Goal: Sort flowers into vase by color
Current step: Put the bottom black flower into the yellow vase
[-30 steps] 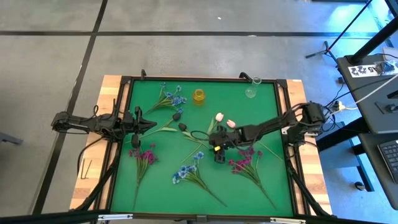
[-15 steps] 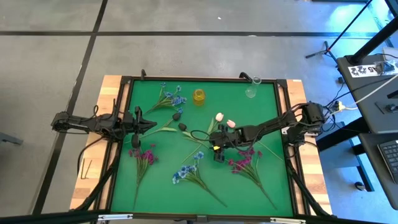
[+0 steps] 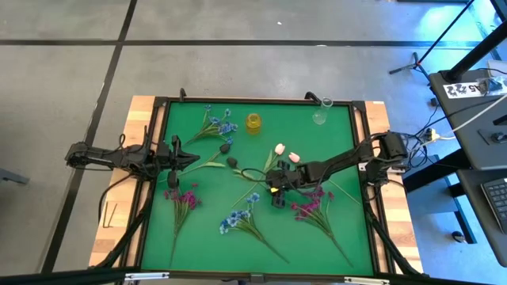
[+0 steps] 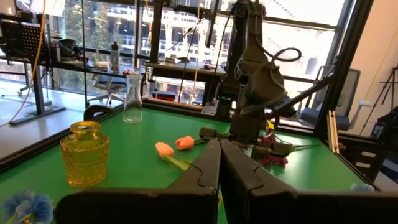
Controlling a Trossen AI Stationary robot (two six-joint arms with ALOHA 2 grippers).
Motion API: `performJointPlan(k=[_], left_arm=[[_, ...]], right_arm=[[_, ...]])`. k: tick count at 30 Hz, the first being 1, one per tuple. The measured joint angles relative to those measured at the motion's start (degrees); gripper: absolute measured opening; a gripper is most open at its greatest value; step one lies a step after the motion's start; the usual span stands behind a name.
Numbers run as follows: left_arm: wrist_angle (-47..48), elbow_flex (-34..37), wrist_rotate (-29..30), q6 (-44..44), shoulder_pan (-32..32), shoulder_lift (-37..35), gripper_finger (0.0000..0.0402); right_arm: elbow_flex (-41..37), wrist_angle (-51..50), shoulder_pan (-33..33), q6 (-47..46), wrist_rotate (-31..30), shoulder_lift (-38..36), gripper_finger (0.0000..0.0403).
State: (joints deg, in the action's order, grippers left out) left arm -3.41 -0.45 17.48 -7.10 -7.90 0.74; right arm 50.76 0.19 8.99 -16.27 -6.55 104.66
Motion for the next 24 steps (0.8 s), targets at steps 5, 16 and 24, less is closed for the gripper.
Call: performJointPlan(k=[5,16,24], left_arm=[[0.0,0.0,0.0,0.0,0.0,0.0,0.0000],[0.0,0.0,0.0,0.0,0.0,0.0,0.0000],[0.0,0.0,0.0,0.0,0.0,0.0,0.0000]], right_arm=[[0.1,0.2,0.0,-0.1,-0.1,0.8,0.0161],[0.1,0.2,0.0,-0.2,-0.8,0.8,0.0096],[2.3,-1.1,0.0,0.0,0.7,0.4,0.0011]])
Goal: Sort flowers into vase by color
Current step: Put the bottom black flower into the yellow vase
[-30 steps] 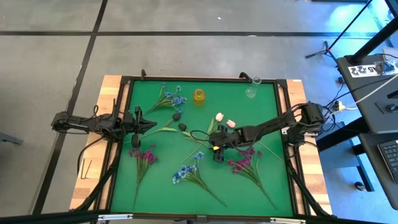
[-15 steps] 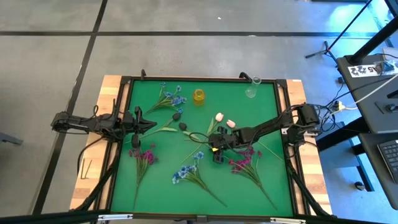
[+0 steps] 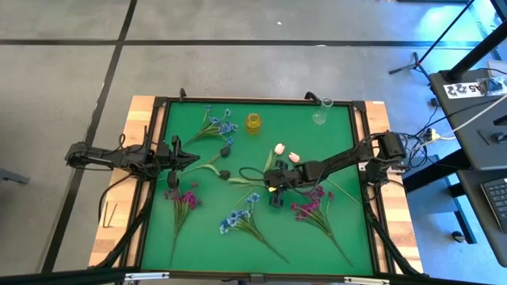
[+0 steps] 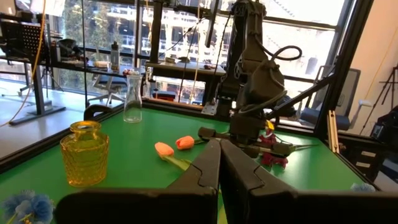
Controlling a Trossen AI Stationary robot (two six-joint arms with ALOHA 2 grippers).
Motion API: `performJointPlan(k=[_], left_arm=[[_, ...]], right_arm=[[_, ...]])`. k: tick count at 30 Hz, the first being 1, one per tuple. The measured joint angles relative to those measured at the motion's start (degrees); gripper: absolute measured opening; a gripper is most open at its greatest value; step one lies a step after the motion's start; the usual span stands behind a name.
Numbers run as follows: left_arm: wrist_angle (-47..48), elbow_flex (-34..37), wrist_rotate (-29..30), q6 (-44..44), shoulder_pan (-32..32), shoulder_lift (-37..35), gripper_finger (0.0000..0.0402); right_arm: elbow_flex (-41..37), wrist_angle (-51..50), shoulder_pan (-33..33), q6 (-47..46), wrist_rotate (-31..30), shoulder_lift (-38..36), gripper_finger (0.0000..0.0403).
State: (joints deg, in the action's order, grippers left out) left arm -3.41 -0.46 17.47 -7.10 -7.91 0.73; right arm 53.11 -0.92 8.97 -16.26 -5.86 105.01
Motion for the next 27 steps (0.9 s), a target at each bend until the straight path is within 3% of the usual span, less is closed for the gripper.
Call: performJointPlan(k=[7,15,27], left_arm=[[0.0,0.0,0.0,0.0,0.0,0.0,0.0000],[0.2,0.0,0.0,0.0,0.0,0.0,0.0000],[0.2,0.0,0.0,0.0,0.0,0.0,0.0000]], right_arm=[[3.8,-8.3,0.0,0.2,-0.6,-1.5,0.0007],[5.0,-13.5,0.0,0.3,-5.8,-6.4,0.0005],[5.1,-12.1,0.0,4.8,-9.6,-16.6,0.0004]])
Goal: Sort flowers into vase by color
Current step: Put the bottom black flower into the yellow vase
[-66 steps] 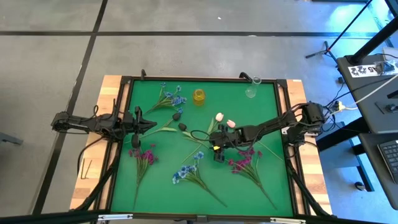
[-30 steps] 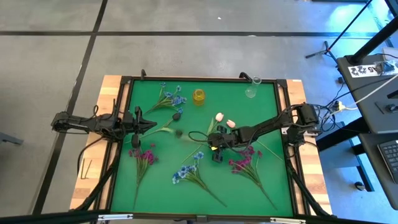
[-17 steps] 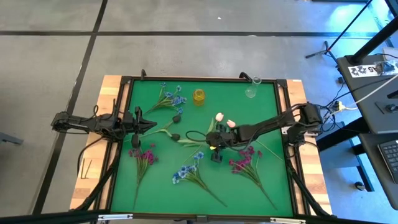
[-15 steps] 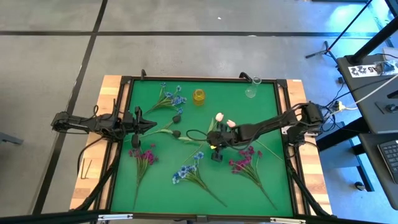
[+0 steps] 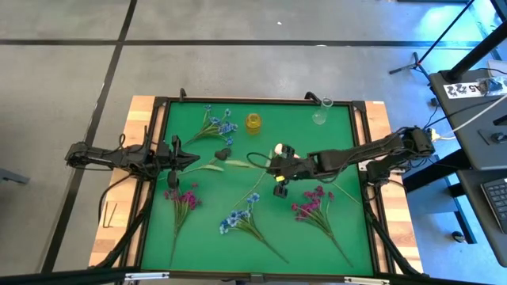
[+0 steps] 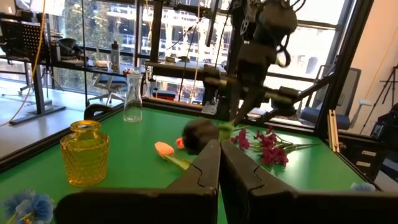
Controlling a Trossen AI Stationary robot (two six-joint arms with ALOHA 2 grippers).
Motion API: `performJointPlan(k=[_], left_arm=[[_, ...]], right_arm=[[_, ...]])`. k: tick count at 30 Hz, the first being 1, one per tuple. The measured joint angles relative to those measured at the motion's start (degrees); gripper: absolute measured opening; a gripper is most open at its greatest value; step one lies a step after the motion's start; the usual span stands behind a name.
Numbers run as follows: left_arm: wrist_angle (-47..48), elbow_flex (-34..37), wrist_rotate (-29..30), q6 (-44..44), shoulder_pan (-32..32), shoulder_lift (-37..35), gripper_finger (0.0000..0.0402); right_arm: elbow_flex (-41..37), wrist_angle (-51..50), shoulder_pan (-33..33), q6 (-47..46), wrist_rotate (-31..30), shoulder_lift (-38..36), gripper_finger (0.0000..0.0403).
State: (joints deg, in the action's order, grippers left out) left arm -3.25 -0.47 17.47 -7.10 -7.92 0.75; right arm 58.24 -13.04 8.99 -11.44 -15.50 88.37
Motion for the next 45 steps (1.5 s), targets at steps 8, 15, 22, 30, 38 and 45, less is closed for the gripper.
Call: performJointPlan(k=[8,15,22,30,38,45], left_arm=[[0.0,0.0,0.0,0.0,0.0,0.0,0.0000],[0.0,0.0,0.0,0.0,0.0,0.0,0.0000],[0.0,0.0,0.0,0.0,0.0,0.0,0.0000],[0.0,0.0,0.0,0.0,0.0,0.0,0.0000],[-7.0,0.0,0.0,1.2,0.0,0.0,0.0000],[-16.2,0.0,0.0,1.5,0.0,0.0,0.0000]], right_arm=[[-7.9,20.6,0.0,5.8,4.6,-5.6,0.0002],[-17.2,45.4,0.0,8.6,11.9,-8.3,0.0001],[-19.7,53.9,0.0,8.9,13.6,-8.2,0.0001],[-19.7,53.6,0.0,8.9,14.1,-8.2,0.0001],[-19.7,53.2,0.0,8.7,15.1,-8.2,0.0001],[-19.7,52.1,0.0,8.4,15.1,-8.2,0.0003]])
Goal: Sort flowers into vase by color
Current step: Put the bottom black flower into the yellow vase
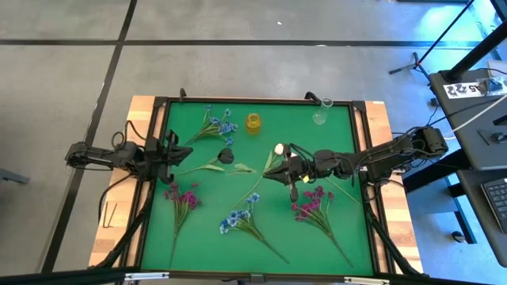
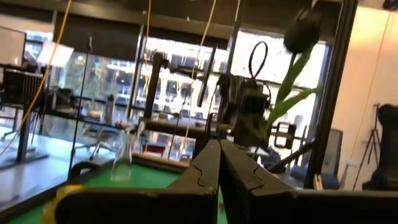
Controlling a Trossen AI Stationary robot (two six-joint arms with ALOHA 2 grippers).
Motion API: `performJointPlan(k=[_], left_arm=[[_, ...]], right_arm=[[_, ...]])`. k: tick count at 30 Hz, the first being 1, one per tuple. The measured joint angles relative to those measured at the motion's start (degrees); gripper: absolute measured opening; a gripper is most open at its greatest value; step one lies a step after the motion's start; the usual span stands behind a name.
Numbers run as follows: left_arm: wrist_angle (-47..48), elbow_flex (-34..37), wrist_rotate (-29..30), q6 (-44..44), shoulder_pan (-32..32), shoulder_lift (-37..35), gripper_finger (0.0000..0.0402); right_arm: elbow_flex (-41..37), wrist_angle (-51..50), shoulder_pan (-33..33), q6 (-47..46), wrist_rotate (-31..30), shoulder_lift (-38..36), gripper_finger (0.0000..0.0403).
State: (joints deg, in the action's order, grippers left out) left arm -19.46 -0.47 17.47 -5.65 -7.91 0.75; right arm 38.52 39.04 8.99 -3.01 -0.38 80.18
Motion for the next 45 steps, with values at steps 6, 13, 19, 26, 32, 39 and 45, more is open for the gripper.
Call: performJointPlan(k=[6,13,19,26,32,39,45], left_arm=[[-4.2,0.0,0.7,0.2,0.0,0.0,0.0000],[-5.8,0.0,2.4,-2.3,0.0,1.8,0.0000],[-8.5,0.0,-1.2,-3.2,0.0,8.0,0.0000],[-18.6,-0.5,-1.5,-3.8,0.0,19.5,0.0000],[-21.2,-5.7,-1.8,3.8,0.0,30.4,0.0000],[-20.1,-14.9,-4.8,9.9,0.0,42.6,0.0008],[-10.0,-24.3,-4.8,10.0,0.1,48.1,0.0084]], right_arm=[[0.0,-0.2,0.0,-1.0,0.0,0.0,0.0005],[0.0,0.4,0.0,-1.0,-2.9,0.0,0.0003],[0.0,1.6,0.0,0.2,-4.6,0.0,0.0003],[0.0,1.5,0.0,0.3,-4.6,0.0,0.0003],[0.0,1.5,0.0,0.3,-4.6,0.0,0.0003],[0.0,1.5,0.0,0.3,-4.6,0.0,0.0003],[0.0,1.8,0.0,0.7,-4.6,-0.3,0.0003]])
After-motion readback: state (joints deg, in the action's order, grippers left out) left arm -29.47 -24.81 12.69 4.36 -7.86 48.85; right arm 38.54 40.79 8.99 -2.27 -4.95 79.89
